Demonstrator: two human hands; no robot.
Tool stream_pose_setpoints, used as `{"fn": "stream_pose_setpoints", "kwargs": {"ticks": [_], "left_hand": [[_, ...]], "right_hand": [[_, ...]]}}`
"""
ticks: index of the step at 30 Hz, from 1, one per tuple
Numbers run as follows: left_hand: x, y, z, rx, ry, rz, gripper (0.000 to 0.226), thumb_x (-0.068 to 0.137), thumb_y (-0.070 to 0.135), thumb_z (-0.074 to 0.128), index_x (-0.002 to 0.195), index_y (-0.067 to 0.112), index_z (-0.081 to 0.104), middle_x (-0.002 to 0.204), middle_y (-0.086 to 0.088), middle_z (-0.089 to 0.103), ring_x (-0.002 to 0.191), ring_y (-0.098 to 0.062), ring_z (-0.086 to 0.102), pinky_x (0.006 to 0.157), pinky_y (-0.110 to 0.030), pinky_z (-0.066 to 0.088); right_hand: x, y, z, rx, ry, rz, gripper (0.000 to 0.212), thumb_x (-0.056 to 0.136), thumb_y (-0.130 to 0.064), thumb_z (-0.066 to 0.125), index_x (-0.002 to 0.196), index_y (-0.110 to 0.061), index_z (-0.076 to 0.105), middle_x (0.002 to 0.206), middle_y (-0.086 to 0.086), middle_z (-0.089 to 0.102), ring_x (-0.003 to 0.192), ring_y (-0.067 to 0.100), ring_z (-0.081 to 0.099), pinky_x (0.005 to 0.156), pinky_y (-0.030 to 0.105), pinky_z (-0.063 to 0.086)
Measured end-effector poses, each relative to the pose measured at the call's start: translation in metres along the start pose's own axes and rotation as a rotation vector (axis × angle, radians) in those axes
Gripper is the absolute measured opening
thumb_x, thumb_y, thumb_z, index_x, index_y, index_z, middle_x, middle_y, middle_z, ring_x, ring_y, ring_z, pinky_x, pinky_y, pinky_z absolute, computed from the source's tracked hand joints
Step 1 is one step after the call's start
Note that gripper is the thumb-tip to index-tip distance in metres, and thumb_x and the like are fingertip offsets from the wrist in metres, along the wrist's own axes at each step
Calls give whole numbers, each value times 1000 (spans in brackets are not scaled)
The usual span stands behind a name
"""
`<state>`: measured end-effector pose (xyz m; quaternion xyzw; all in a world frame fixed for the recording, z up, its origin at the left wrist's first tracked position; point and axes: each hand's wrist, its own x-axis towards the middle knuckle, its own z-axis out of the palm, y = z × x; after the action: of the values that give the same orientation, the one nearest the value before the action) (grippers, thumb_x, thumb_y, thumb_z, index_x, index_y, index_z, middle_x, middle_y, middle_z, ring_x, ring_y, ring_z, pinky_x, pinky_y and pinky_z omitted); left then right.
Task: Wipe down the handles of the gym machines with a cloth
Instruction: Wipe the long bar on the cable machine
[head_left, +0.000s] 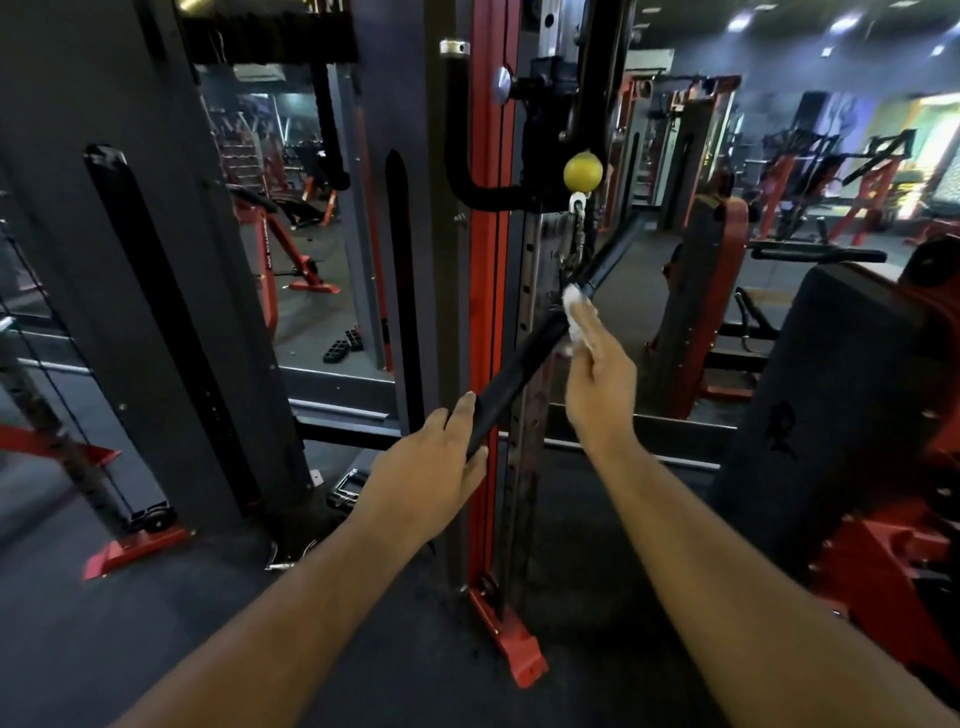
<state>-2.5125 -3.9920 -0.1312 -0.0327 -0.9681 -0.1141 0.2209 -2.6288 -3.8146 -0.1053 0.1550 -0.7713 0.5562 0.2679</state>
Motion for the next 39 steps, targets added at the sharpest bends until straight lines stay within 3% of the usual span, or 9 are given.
{"fn": "stream_pose_setpoints", "kwargs": {"ticks": [5, 10, 12, 15, 20, 24, 29, 35, 39], "left_hand": [[0, 4, -2, -20, -5, 10, 65, 105, 50, 39, 160, 24, 15, 121, 2, 54, 86, -12, 64, 73, -33, 60], [2, 2, -4, 10, -32, -2, 67, 104, 42, 49, 160, 23, 17, 126, 0, 54, 93, -15, 65, 69, -25, 49], [1, 3, -6, 8, -35, -13, 66, 105, 43, 46, 160, 23, 15, 125, 1, 54, 89, -12, 64, 67, -22, 49], [1, 6, -6, -2, -27, -18, 66, 106, 48, 41, 161, 24, 13, 122, 3, 54, 81, -7, 60, 62, -19, 48], [-3, 10, -5, -61, -17, -26, 68, 105, 51, 43, 161, 24, 13, 124, 1, 56, 88, -9, 64, 72, -28, 59], [-6, 8, -7, -194, 31, -39, 82, 101, 47, 55, 161, 27, 3, 129, -4, 63, 95, -15, 69, 78, -36, 60], [-12, 6, -9, -260, 9, -84, 116, 95, 44, 69, 157, 27, -27, 119, -1, 71, 92, -13, 70, 81, -31, 55], [-14, 7, -11, -410, -7, -92, 128, 88, 39, 78, 153, 27, -32, 104, 13, 69, 72, 8, 54, 80, -17, 44], [-6, 11, -13, -454, 42, -143, 115, 88, 53, 72, 162, 27, -12, 86, 17, 62, 71, 4, 61, 66, -18, 50]], "right_hand": [[3, 12, 12, -498, -231, -238, 45, 109, -14, 42, 152, -27, 45, 156, 0, 47, 142, 18, 47, 117, 39, 41], [-42, -10, 6, -288, -472, -374, 37, 108, -18, 44, 141, -25, 57, 148, -5, 56, 137, 2, 47, 117, 21, 36], [-24, -19, -4, -247, -381, -329, 34, 106, -15, 47, 135, -22, 62, 139, -2, 62, 122, -2, 54, 108, 14, 42], [30, -19, -8, -473, -276, -382, 34, 103, -10, 51, 133, -22, 62, 134, 4, 63, 125, 16, 58, 112, 36, 46], [68, -29, 12, -938, -613, -318, 27, 98, -13, 57, 122, -21, 65, 118, 4, 68, 108, 24, 63, 101, 41, 49], [31, -46, 21, -828, -647, -338, 28, 101, -21, 45, 116, -27, 68, 109, 2, 72, 102, 22, 66, 96, 44, 52], [-40, -50, 16, -454, -558, -336, 28, 102, -9, 44, 110, -18, 69, 104, 2, 70, 105, 17, 64, 123, 38, 30], [-83, -42, -12, 68, -577, -319, 36, 102, -1, 50, 125, -23, 68, 125, -14, 67, 118, 2, 63, 103, 28, 53], [-41, -26, -20, 67, -173, -114, 37, 103, -4, 50, 126, -28, 65, 129, -18, 64, 120, 3, 62, 101, 38, 55]]}}
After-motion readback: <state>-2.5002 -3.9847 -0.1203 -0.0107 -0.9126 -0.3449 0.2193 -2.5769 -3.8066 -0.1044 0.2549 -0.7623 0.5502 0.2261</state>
